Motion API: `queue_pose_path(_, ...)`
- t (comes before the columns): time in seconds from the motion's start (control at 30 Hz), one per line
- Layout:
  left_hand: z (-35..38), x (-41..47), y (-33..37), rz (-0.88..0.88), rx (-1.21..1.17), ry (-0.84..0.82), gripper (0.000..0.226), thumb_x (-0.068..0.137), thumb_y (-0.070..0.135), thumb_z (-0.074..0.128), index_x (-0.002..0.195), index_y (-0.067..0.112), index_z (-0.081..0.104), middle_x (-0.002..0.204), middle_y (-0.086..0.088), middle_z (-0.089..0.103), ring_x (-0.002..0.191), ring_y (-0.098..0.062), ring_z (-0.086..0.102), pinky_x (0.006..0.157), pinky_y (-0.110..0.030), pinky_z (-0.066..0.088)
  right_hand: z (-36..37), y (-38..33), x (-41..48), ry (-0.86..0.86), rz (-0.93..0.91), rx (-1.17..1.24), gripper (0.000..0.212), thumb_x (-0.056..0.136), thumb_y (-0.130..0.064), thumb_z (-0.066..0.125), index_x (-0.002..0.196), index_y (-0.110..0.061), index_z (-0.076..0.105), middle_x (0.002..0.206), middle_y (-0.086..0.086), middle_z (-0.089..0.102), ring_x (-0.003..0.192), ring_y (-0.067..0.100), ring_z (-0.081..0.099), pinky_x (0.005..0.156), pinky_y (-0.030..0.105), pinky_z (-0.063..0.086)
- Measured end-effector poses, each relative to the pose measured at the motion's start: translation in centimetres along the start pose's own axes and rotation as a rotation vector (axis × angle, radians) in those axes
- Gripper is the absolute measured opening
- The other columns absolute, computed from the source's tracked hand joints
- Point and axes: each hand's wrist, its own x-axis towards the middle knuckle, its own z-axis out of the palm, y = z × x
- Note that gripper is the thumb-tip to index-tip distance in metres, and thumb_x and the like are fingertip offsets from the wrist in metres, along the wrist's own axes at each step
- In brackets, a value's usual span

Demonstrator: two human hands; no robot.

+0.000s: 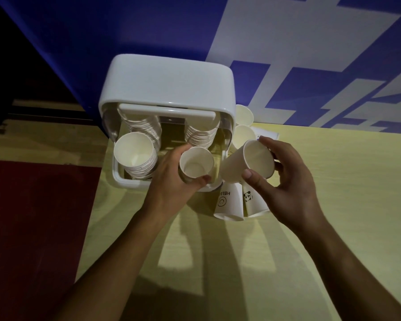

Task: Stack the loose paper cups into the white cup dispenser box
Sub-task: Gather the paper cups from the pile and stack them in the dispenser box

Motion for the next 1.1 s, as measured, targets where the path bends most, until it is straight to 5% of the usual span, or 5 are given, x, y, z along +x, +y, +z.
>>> queue_pose_path(0.3, -2.1, -2.3, 1.5, -0.041, -0.192, 0.010, 0.071, 0.091, 0.045, 0.063, 0.157, 0.038, 0.038, 0.160, 0.012, 0.043, 0.147, -0.005, 0.041, 0.118, -0.040, 0.042, 2.8, -2.9, 1.1, 0.037, -0.033, 0.127, 0.079, 0.072, -0.046, 0.090, 0.141, -0.025, 0.057, 0.136, -0.010, 0.063, 0.128, 0.015, 0.060, 0.102, 0.046, 0.053)
queue_pose_path(0.5, -3.2, -2.5, 5.2, 0.038, -0.328, 0.090, 0.047, 0.105, 0.038, 0.045, 0.147, 0.022, 0.056, 0.133, 0.011, 0.067, 0.124, -0.001, 0.061, 0.096, -0.013, 0.047, 6.5, -4.0, 1.5, 0.024, -0.122, 0.098, 0.079, 0.073, -0.041, 0.093, 0.139, -0.012, 0.058, 0.132, -0.004, 0.065, 0.125, 0.013, 0.061, 0.099, 0.043, 0.053)
queue_pose_path(0.8, -2.2, -2.0, 4.0, -0.040, -0.314, 0.107, 0.046, 0.103, 0.036, 0.042, 0.143, 0.025, 0.061, 0.134, 0.011, 0.066, 0.125, -0.003, 0.060, 0.100, -0.025, 0.051, 8.3, -3.2, 1.2, -0.003, -0.170, 0.041, 0.073, 0.073, -0.041, 0.091, 0.133, -0.013, 0.062, 0.129, -0.004, 0.067, 0.121, 0.012, 0.063, 0.102, 0.034, 0.051)
queue_pose_path(0.93, -1.7, -1.7, 3.3, -0.040, -0.278, 0.093, 0.038, 0.106, 0.028, 0.044, 0.138, 0.028, 0.064, 0.129, 0.018, 0.067, 0.122, 0.002, 0.060, 0.098, -0.017, 0.049, 8.8, -2.4, 1.3, -0.016, -0.195, 0.002, 0.073, 0.072, -0.038, 0.092, 0.132, -0.010, 0.063, 0.125, -0.011, 0.061, 0.118, 0.003, 0.057, 0.102, 0.014, 0.042)
queue_pose_path(1.1, -1.1, -1.2, 2.0, -0.059, -0.190, 0.059, 0.036, 0.109, 0.021, 0.044, 0.141, 0.024, 0.062, 0.131, 0.008, 0.068, 0.119, -0.003, 0.062, 0.092, -0.012, 0.049, 9.6, -0.6, 1.7, -0.085, -0.191, -0.051, 0.076, 0.072, -0.038, 0.093, 0.135, -0.008, 0.062, 0.129, 0.002, 0.066, 0.121, 0.013, 0.060, 0.103, 0.017, 0.044)
